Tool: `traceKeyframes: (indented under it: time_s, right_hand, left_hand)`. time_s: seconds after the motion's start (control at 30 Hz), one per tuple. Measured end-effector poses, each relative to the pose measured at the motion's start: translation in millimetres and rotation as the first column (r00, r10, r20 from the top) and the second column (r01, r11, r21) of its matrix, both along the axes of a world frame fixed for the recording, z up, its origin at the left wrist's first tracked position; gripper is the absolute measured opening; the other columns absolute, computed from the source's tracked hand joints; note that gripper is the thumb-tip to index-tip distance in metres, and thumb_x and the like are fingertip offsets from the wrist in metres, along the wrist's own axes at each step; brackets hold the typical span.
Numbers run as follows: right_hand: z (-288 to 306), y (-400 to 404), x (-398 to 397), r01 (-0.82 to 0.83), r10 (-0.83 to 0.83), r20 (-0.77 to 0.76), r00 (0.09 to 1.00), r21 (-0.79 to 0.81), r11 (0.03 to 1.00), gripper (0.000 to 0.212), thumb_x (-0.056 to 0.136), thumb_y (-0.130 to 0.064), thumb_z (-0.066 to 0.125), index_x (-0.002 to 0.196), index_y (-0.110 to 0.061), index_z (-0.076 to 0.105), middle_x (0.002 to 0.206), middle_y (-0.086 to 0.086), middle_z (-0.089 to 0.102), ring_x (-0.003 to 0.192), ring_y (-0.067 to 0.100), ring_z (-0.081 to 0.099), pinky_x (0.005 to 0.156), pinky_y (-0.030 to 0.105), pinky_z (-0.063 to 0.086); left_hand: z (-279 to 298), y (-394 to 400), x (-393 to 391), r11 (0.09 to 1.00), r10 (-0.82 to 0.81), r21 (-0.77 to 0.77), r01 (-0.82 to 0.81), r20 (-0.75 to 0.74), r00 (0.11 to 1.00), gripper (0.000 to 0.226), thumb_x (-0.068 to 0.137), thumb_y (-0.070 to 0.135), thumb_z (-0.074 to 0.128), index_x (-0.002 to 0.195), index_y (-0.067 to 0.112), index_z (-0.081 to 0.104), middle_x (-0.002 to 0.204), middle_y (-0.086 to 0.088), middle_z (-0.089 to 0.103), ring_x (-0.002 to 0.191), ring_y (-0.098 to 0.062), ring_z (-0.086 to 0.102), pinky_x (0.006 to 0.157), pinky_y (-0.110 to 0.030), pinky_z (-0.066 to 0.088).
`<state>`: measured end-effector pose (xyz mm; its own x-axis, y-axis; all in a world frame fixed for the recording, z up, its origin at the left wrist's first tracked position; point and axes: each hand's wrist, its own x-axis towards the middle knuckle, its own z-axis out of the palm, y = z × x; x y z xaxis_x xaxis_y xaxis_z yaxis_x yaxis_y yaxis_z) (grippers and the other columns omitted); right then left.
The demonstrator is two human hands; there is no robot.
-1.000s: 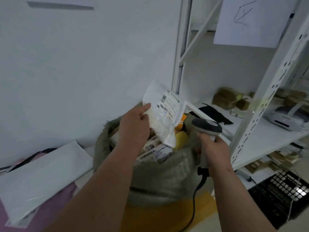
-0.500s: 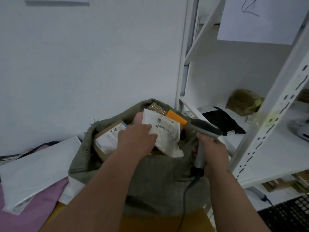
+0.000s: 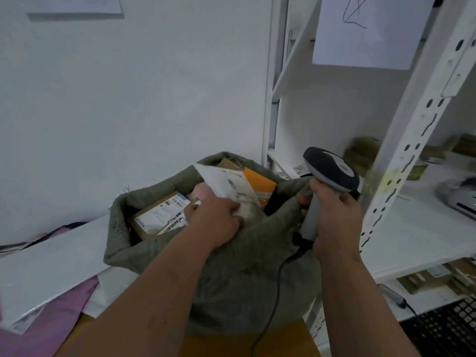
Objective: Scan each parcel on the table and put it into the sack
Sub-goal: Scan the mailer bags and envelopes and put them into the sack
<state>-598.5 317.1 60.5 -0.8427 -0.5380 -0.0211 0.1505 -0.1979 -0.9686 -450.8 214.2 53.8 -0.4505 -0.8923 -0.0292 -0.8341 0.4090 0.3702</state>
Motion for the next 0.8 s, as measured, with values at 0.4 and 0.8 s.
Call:
traceKeyframes:
  time_s: [0.4, 0.8]
  right_hand:
    - [-13.6, 14.1, 17.6, -0.052, 0.075, -0.120, 0.990, 0.181, 0.982, 0.018, 0.088, -0.029, 0.070, 0.074, -0.023, 0.062, 0.083, 0.011, 0.072, 0.088, 0.029, 0.068, 0.086, 0.046, 0.054]
    - [8.5, 30.7, 73.1, 0.035, 0.030, -0.244, 0.969, 0.256, 0.966, 0.023, 0.087, -0.034, 0.065, 0.070, -0.020, 0.059, 0.077, 0.011, 0.071, 0.083, 0.032, 0.068, 0.086, 0.055, 0.055]
  left_hand:
    - [-5.6, 29.4, 10.9, 0.937, -0.300, 0.266, 0.225, 0.291, 0.908, 0.071, 0.086, 0.081, 0.019, 0.150, 0.050, 0.014, 0.158, 0.007, 0.030, 0.148, -0.025, 0.019, 0.115, -0.056, 0.005]
    - [20.1, 50.4, 71.3, 0.833, -0.460, 0.314, 0.456, -0.067, 0.886, 0.028, 0.094, 0.038, 0.058, 0.120, 0.030, 0.066, 0.114, 0.008, 0.066, 0.098, -0.006, 0.058, 0.080, -0.018, 0.039]
